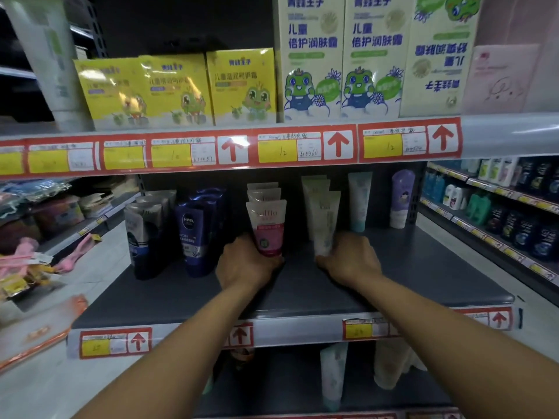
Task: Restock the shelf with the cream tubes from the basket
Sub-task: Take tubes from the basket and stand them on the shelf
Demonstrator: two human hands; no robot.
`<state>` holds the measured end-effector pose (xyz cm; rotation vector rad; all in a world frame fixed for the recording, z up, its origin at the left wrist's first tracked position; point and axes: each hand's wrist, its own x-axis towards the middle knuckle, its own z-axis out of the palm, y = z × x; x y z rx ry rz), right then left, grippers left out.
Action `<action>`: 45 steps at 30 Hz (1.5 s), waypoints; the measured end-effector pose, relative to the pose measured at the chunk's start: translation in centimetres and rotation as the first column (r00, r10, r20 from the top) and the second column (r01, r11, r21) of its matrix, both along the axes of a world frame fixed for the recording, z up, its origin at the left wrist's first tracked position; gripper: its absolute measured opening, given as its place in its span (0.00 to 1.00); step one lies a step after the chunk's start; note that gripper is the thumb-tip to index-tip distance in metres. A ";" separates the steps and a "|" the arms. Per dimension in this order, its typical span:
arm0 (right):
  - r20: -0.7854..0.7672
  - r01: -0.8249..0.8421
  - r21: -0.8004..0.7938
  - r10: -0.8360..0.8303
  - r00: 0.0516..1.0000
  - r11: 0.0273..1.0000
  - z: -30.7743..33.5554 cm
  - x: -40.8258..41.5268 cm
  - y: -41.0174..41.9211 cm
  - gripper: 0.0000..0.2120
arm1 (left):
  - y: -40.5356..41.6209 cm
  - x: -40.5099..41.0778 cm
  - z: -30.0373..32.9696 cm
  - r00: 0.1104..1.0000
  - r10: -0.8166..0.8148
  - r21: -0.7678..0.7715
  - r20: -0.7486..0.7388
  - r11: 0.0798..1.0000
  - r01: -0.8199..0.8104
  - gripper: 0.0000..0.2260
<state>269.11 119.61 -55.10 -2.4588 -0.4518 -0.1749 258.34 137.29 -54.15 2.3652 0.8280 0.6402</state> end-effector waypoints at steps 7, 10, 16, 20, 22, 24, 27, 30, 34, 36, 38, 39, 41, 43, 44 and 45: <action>0.033 -0.035 -0.002 0.035 0.999 0.999 -0.1 2.0 1.1 0.24 | 0.9 2.1 -0.6 0.999 -0.014 -0.022 0.033 1.000 0.015 0.29; 0.078 -0.068 0.015 0.067 0.995 0.998 -0.8 2.4 1.2 0.23 | 1.2 2.3 -1.1 0.998 -0.027 -0.021 0.061 0.999 0.028 0.27; 0.110 -0.026 -0.038 0.030 0.994 0.999 -1.1 2.6 1.4 0.29 | 1.6 2.5 -1.4 0.997 -0.040 -0.057 0.070 0.997 0.044 0.29; 0.127 -0.022 -0.090 0.033 0.991 0.996 -1.4 2.9 1.3 0.24 | 1.9 2.6 -1.5 0.996 -0.049 -0.074 0.075 0.996 0.055 0.28; 0.137 -0.013 -0.102 0.027 0.990 0.995 -1.4 2.9 1.3 0.22 | 2.0 2.6 -1.6 0.996 -0.046 -0.073 0.083 0.996 0.052 0.28; 0.135 -0.015 -0.101 0.029 0.990 0.995 -1.5 3.0 1.4 0.21 | 2.1 2.7 -1.7 0.995 -0.043 -0.074 0.088 0.996 0.050 0.28; 0.143 -0.017 -0.093 0.030 0.989 0.996 -1.6 3.0 1.4 0.21 | 2.1 2.8 -1.7 0.995 -0.043 -0.080 0.094 0.996 0.051 0.28; 0.146 -0.020 -0.094 0.034 0.989 0.995 -1.6 3.1 1.3 0.20 | 2.1 2.8 -1.7 0.995 -0.046 -0.078 0.092 0.996 0.053 0.31; 0.159 -0.018 -0.105 0.034 0.987 0.994 -1.8 3.3 1.4 0.21 | 2.3 2.8 -1.8 0.994 -0.054 -0.069 0.094 0.996 0.061 0.31; 0.159 -0.014 -0.107 0.031 0.987 0.994 -1.9 3.4 1.5 0.21 | 2.4 2.9 -1.9 0.994 -0.059 -0.060 0.092 0.996 0.065 0.31; 0.163 -0.011 -0.110 0.029 0.986 0.994 -1.9 3.5 1.5 0.22 | 2.5 3.0 -2.0 0.994 -0.060 -0.059 0.093 0.996 0.066 0.31; 0.164 -0.009 -0.111 0.027 0.986 0.994 -1.9 3.5 1.5 0.22 | 2.6 3.0 -2.0 0.994 -0.060 -0.062 0.095 0.996 0.066 0.31; 0.157 -0.013 -0.110 0.030 0.987 0.994 -1.9 3.6 1.5 0.23 | 2.6 3.1 -2.1 0.994 -0.060 -0.061 0.095 0.996 0.066 0.31; 0.138 -0.019 -0.110 0.034 0.990 0.994 -1.8 3.5 1.5 0.24 | 2.6 3.1 -2.1 0.995 -0.062 -0.059 0.083 0.996 0.067 0.31; 0.135 -0.023 -0.108 0.038 0.990 0.994 -1.8 3.5 1.4 0.24 | 2.6 3.1 -2.1 0.995 -0.068 -0.064 0.076 0.995 0.073 0.32; 0.133 -0.025 -0.112 0.040 0.990 0.993 -1.7 3.4 1.4 0.24 | 2.6 3.0 -2.1 0.995 -0.074 -0.067 0.069 0.995 0.078 0.32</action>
